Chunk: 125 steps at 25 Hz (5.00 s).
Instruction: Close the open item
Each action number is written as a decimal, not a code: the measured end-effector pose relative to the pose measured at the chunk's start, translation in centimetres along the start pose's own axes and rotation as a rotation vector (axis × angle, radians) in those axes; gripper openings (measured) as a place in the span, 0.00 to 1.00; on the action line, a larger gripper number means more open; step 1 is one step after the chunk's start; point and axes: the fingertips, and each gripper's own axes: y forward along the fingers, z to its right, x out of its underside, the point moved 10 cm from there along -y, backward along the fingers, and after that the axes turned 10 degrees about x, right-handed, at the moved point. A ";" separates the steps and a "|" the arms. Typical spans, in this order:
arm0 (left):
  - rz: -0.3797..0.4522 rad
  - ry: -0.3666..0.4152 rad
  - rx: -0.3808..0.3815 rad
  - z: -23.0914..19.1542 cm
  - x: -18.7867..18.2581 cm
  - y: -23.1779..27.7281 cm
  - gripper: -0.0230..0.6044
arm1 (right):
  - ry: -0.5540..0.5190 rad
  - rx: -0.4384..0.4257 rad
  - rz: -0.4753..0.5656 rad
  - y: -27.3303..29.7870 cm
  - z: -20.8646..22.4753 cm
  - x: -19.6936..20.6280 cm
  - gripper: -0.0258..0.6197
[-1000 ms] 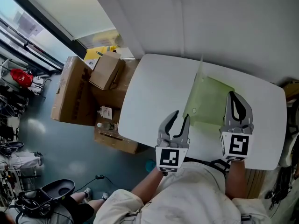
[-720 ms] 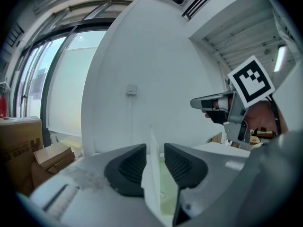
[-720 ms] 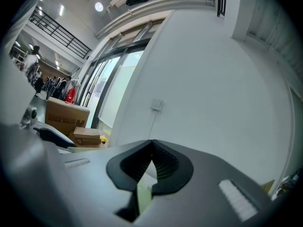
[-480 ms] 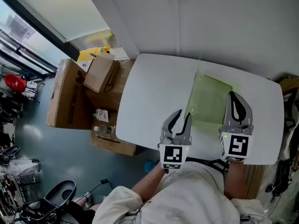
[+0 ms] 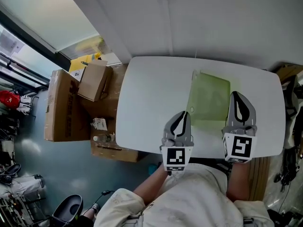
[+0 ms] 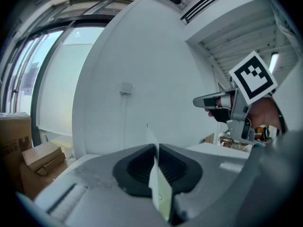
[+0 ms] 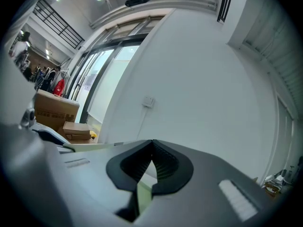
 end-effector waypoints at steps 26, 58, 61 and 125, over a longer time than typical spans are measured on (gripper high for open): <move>-0.075 0.163 0.209 9.4 -0.4 6.8 0.07 | 0.064 0.135 -0.061 -0.5 10.7 4.4 0.04; -0.403 0.194 0.438 19.6 9.8 15.1 0.11 | 0.113 0.025 -0.202 2.8 15.9 12.1 0.04; -0.433 0.199 0.449 19.7 10.5 15.5 0.12 | 0.099 0.011 -0.229 3.3 15.4 12.9 0.04; -0.598 0.063 0.604 20.7 13.6 17.2 0.29 | 0.012 -0.233 -0.569 9.0 7.9 24.5 0.04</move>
